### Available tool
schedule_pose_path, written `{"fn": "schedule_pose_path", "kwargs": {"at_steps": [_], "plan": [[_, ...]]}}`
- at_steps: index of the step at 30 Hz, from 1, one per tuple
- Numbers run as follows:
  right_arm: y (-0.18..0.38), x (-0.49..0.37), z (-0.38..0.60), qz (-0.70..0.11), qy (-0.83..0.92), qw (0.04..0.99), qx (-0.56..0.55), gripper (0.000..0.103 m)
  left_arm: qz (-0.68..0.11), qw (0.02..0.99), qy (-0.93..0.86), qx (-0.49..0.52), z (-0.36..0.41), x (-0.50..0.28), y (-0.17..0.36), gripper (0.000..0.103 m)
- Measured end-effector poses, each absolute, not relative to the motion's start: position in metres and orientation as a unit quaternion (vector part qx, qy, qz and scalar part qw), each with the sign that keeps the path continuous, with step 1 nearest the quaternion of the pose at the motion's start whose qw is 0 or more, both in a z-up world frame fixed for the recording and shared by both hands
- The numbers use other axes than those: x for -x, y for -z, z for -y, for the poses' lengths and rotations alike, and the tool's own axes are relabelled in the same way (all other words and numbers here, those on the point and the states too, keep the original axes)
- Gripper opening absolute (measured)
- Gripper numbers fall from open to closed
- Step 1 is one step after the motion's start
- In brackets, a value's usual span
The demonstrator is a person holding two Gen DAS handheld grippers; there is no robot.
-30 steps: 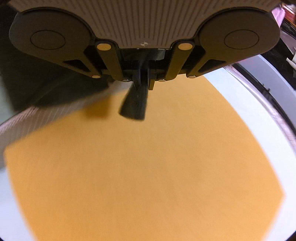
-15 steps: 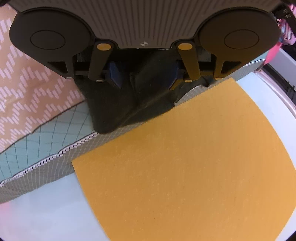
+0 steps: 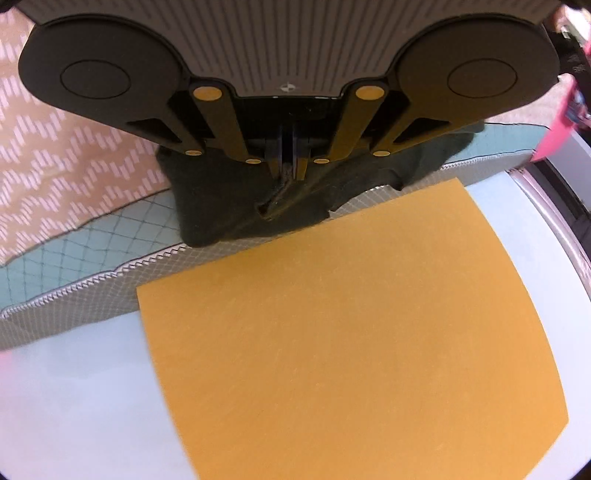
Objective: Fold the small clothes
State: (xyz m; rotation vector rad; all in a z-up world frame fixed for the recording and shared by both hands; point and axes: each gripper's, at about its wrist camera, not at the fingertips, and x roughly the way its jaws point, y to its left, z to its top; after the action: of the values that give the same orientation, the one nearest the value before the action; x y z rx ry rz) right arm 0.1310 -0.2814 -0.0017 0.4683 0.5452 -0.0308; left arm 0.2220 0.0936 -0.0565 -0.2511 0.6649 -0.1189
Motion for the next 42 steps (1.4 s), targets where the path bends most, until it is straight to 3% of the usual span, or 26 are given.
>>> {"fn": "schedule_pose_path", "kwargs": {"at_steps": [5,8,15,17,19,23,25,27,35,36,40,42], "plan": [[0.036,-0.135,0.301,-0.365,0.071,0.896,-0.242,0.007,-0.342,0.931,0.076,0.096,-0.083,-0.220,0.058,0.103],[0.038,-0.125,0.303,-0.352,0.068,0.901,-0.244,0.007,-0.349,0.932,0.067,0.068,-0.078,-0.216,0.057,0.103],[0.020,-0.124,0.275,-0.301,0.125,0.937,-0.128,0.010,-0.370,0.929,0.019,-0.012,-0.063,-0.208,0.059,0.103],[0.018,-0.126,0.267,-0.286,0.140,0.944,-0.091,0.015,-0.371,0.928,0.013,-0.020,-0.062,-0.203,0.055,0.103],[0.017,-0.125,0.262,-0.272,0.129,0.950,-0.077,0.029,-0.371,0.928,0.008,-0.029,-0.061,-0.199,0.050,0.103],[0.017,-0.134,0.249,-0.284,0.059,0.954,-0.071,0.031,-0.354,0.934,-0.005,-0.045,-0.052,-0.192,0.038,0.103],[0.025,-0.144,0.243,-0.316,0.011,0.947,-0.063,0.041,-0.349,0.935,0.000,-0.058,-0.045,-0.192,0.038,0.103],[0.040,-0.156,0.246,-0.363,-0.008,0.930,-0.063,0.042,-0.360,0.929,-0.005,-0.081,-0.037,-0.198,0.046,0.103],[0.042,-0.147,0.292,-0.343,0.034,0.932,-0.111,0.044,-0.371,0.925,-0.007,-0.079,-0.041,-0.199,0.053,0.103],[0.042,-0.146,0.294,-0.345,0.042,0.931,-0.115,0.052,-0.370,0.925,-0.009,-0.083,-0.040,-0.198,0.052,0.103],[0.045,-0.138,0.299,-0.348,0.049,0.928,-0.125,0.054,-0.367,0.925,-0.014,-0.101,-0.038,-0.191,0.049,0.103],[0.041,-0.128,0.294,-0.348,0.048,0.928,-0.125,0.060,-0.366,0.924,-0.014,-0.107,-0.038,-0.186,0.046,0.103]]}}
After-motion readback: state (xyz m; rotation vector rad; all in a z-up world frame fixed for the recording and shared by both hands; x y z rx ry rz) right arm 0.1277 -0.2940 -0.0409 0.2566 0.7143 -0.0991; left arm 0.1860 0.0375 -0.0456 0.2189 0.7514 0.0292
